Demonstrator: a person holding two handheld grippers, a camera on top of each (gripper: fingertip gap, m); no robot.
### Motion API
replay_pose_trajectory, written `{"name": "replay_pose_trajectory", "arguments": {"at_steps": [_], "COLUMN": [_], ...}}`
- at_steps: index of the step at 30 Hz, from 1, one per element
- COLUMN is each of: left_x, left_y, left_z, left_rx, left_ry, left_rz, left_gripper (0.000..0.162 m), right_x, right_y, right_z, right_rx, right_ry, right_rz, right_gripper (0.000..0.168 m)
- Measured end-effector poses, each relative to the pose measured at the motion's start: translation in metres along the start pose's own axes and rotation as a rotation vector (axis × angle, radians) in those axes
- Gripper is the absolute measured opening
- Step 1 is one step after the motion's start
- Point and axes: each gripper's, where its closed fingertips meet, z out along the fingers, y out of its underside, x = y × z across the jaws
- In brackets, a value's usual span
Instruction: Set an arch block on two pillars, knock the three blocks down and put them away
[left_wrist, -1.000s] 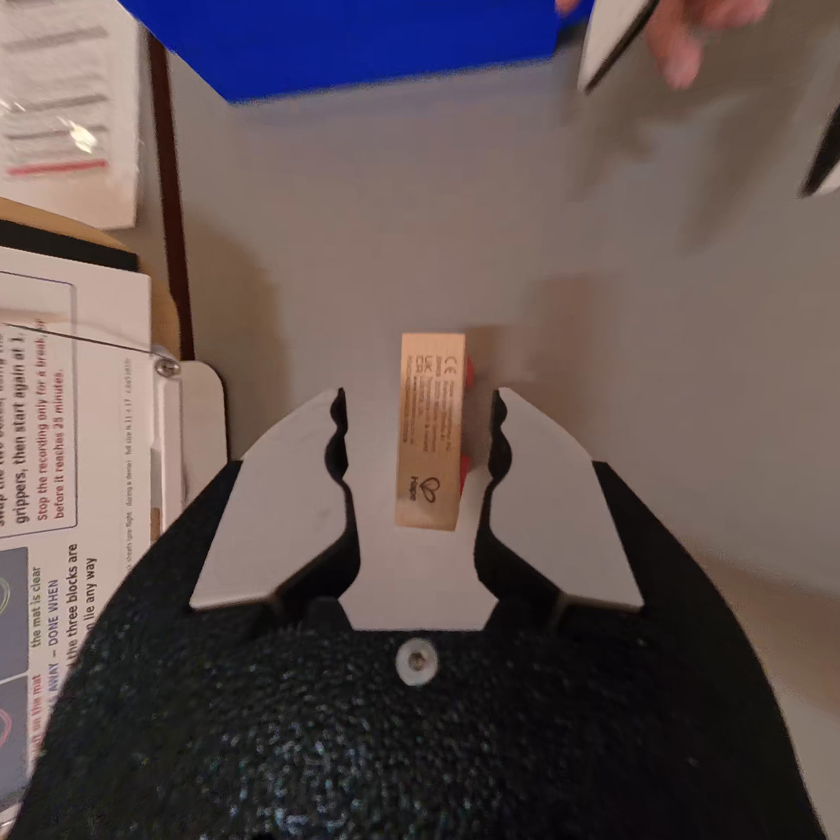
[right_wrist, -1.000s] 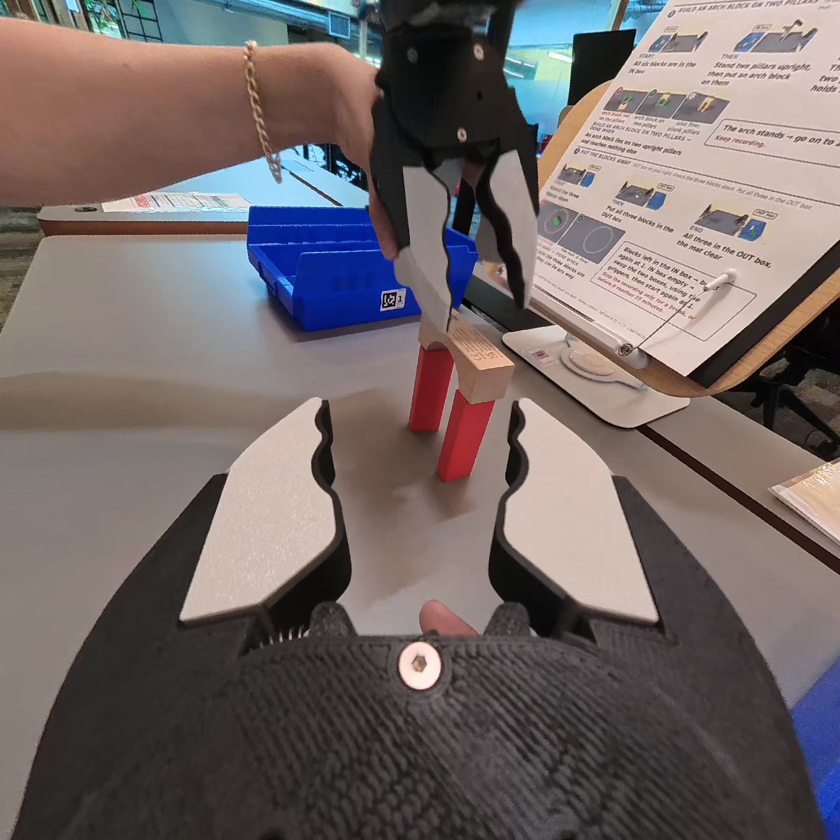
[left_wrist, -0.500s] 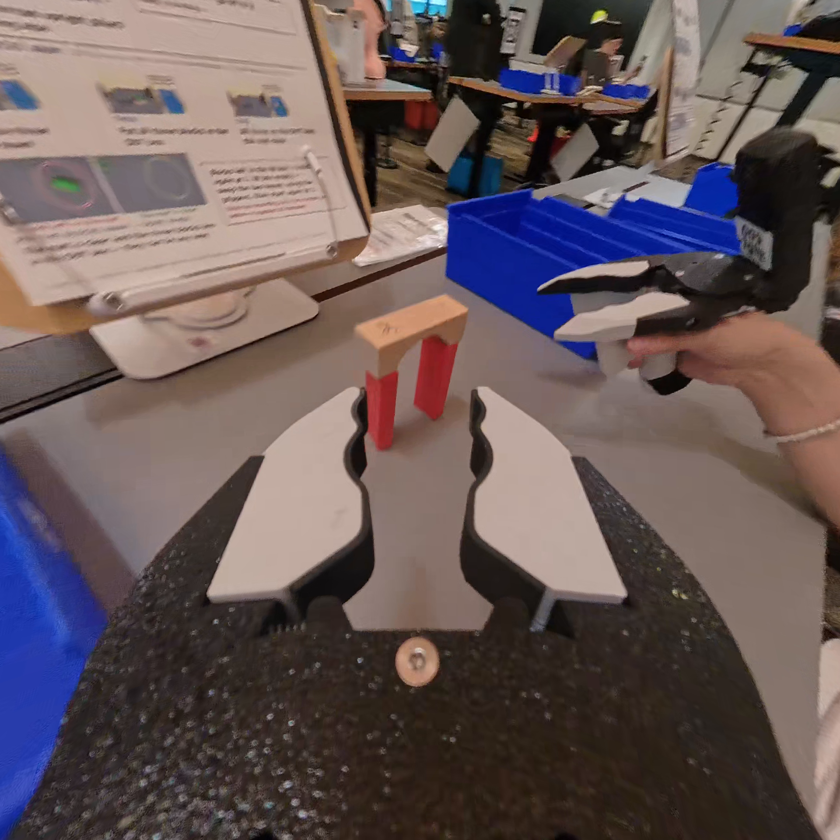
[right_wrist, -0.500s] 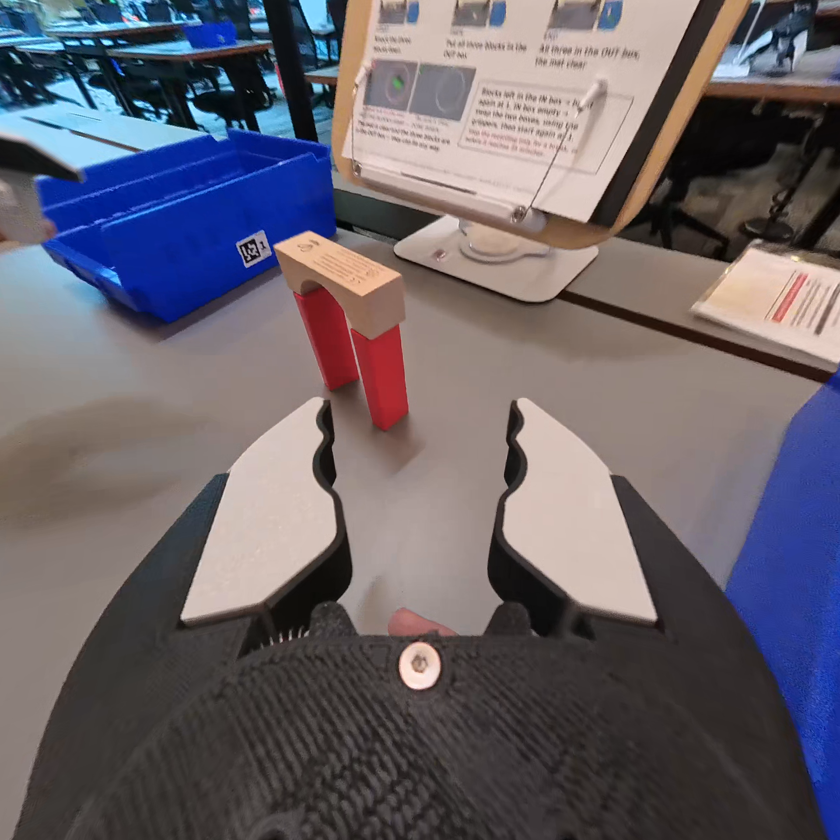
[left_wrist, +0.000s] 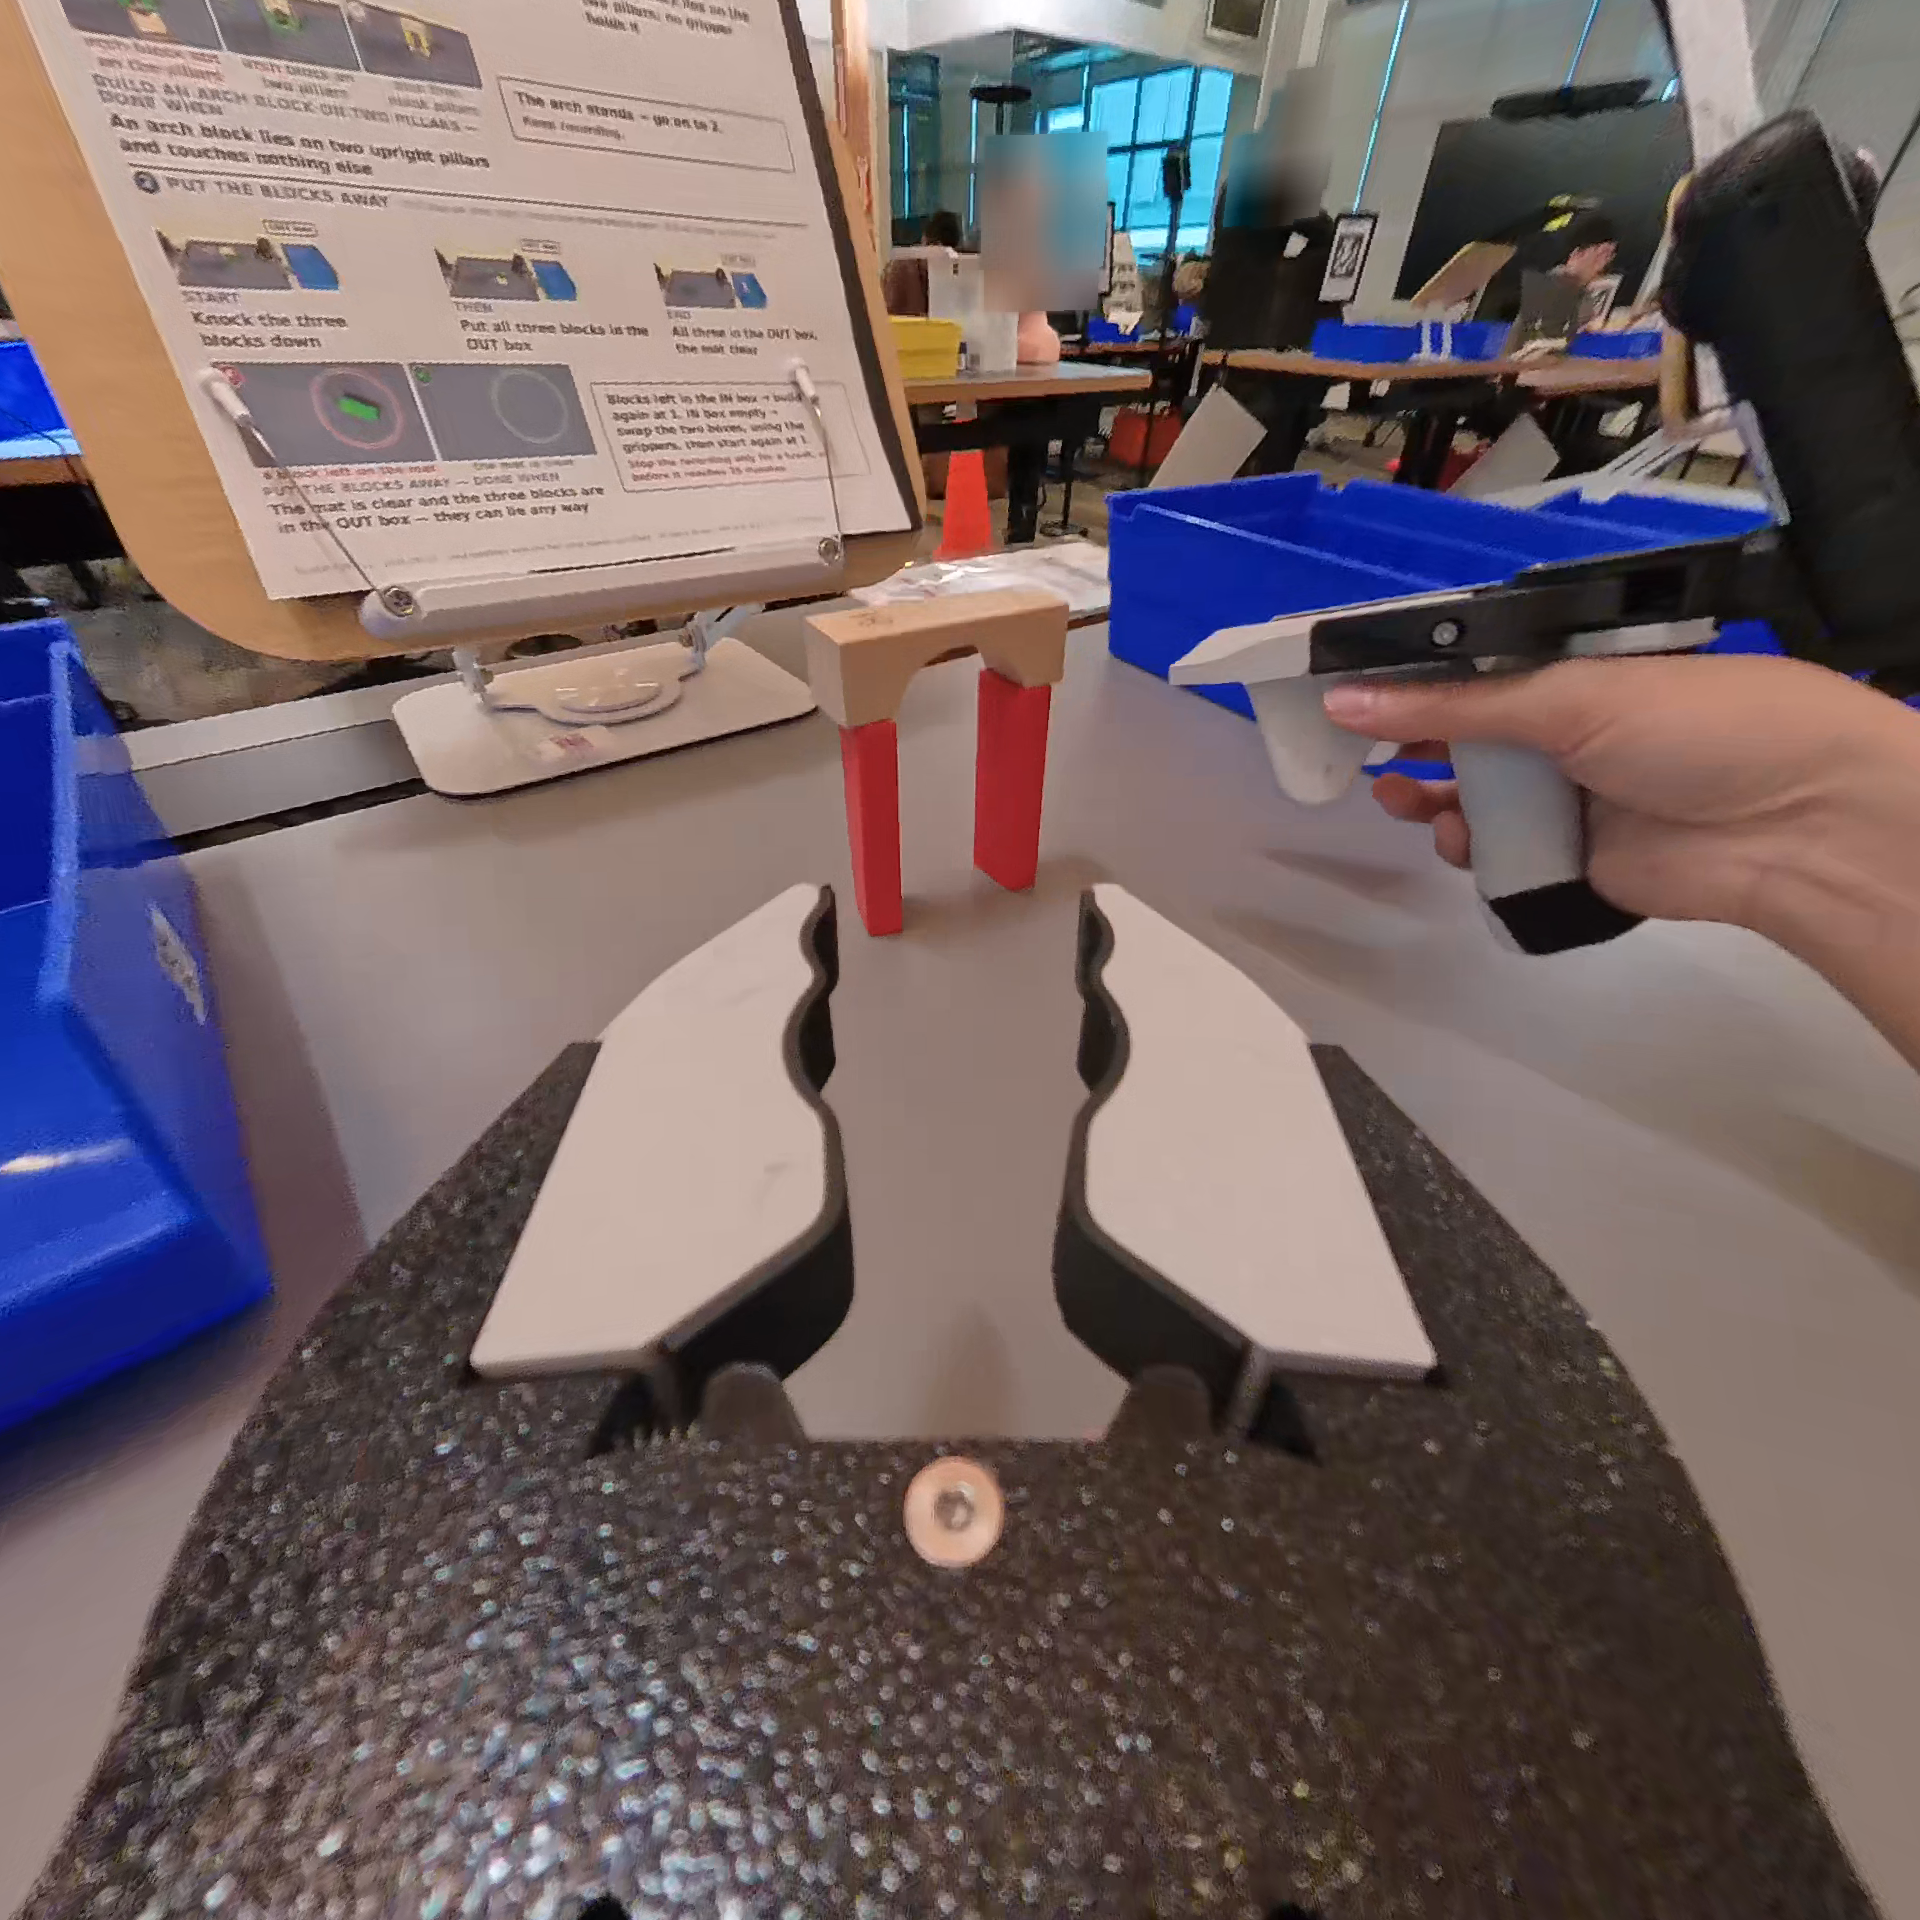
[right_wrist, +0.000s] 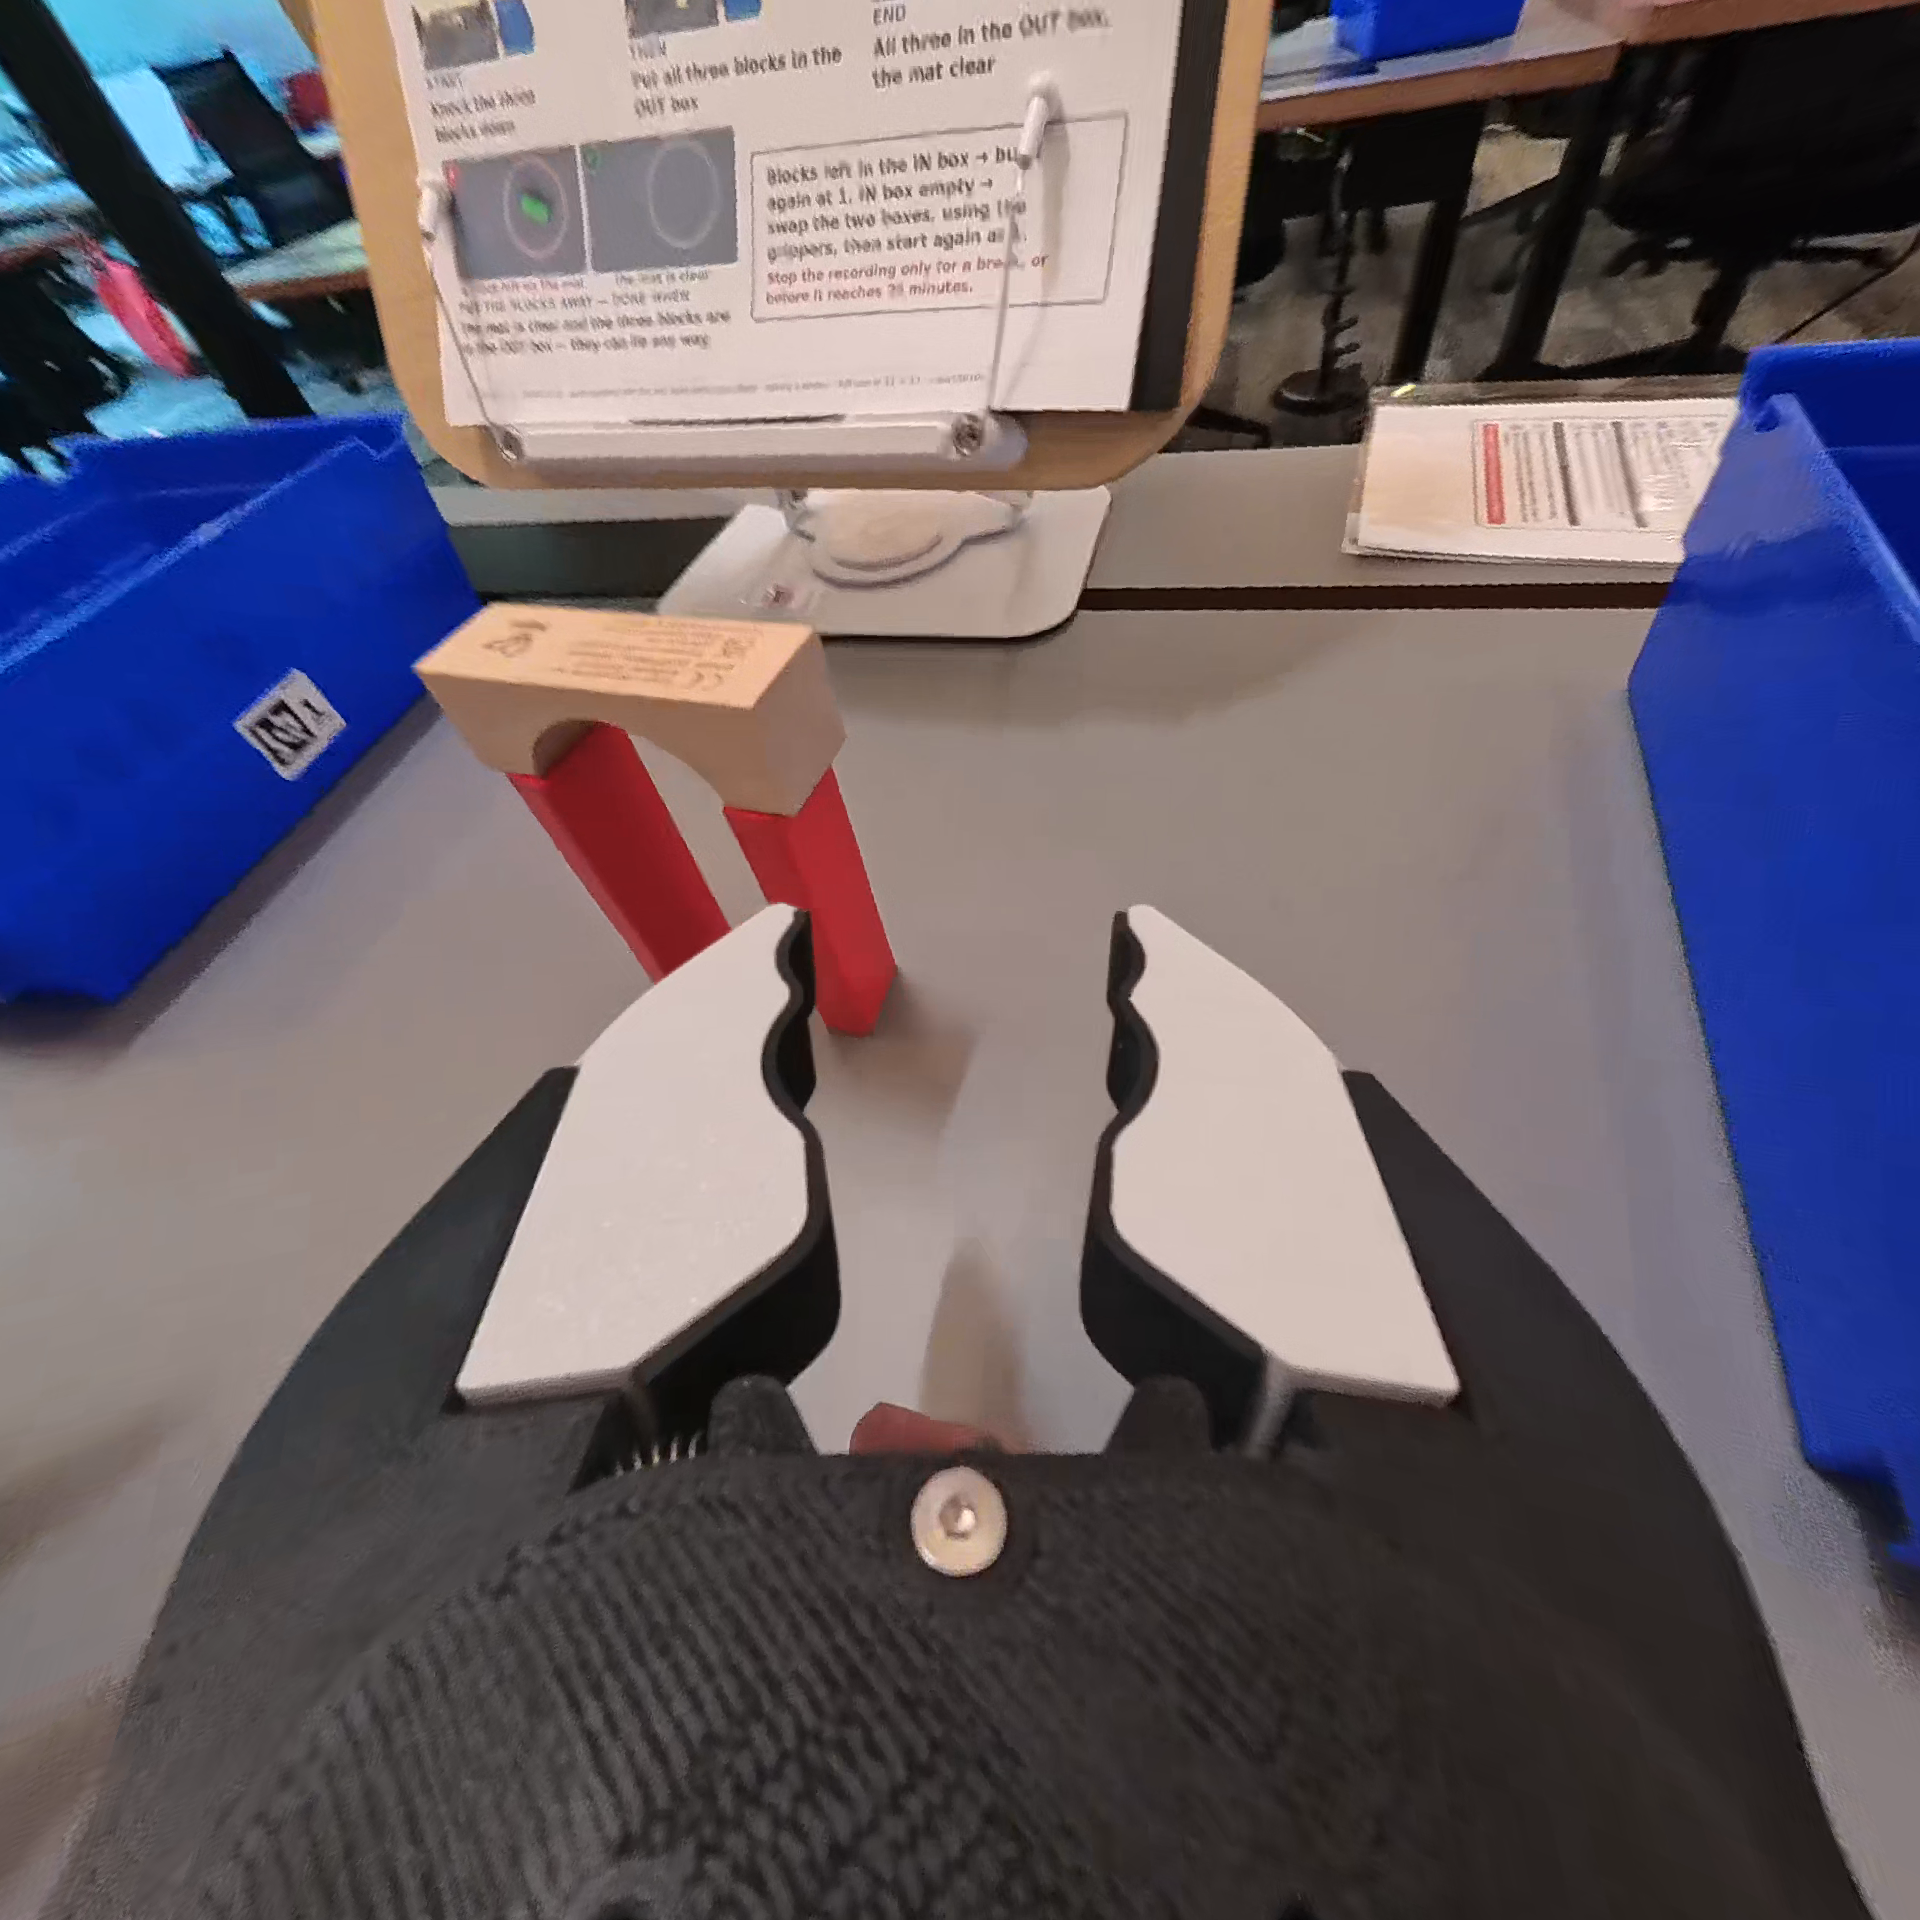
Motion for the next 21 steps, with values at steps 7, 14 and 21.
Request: {"name": "replay_pose_trajectory", "arguments": {"at_steps": [7,14,21], "left_x": [-0.006,0.003,0.008], "left_y": [-0.001,-0.001,0.003], "left_z": [0.001,0.009,0.004], "left_rx": [-0.021,-0.023,-0.043], "left_ry": [-0.031,0.011,0.022], "left_rz": [-0.024,-0.030,0.033], "left_gripper": [0.043,0.043,0.043], "right_x": [0.023,0.034,0.010], "right_y": [0.000,0.009,0.004], "right_z": [0.016,0.046,0.078], "right_rx": [-0.050,-0.109,-0.169], "right_ry": [0.127,0.180,0.182], "right_rz": [-0.046,-0.051,-0.165], "right_gripper": [0.023,0.000,0.000]}}
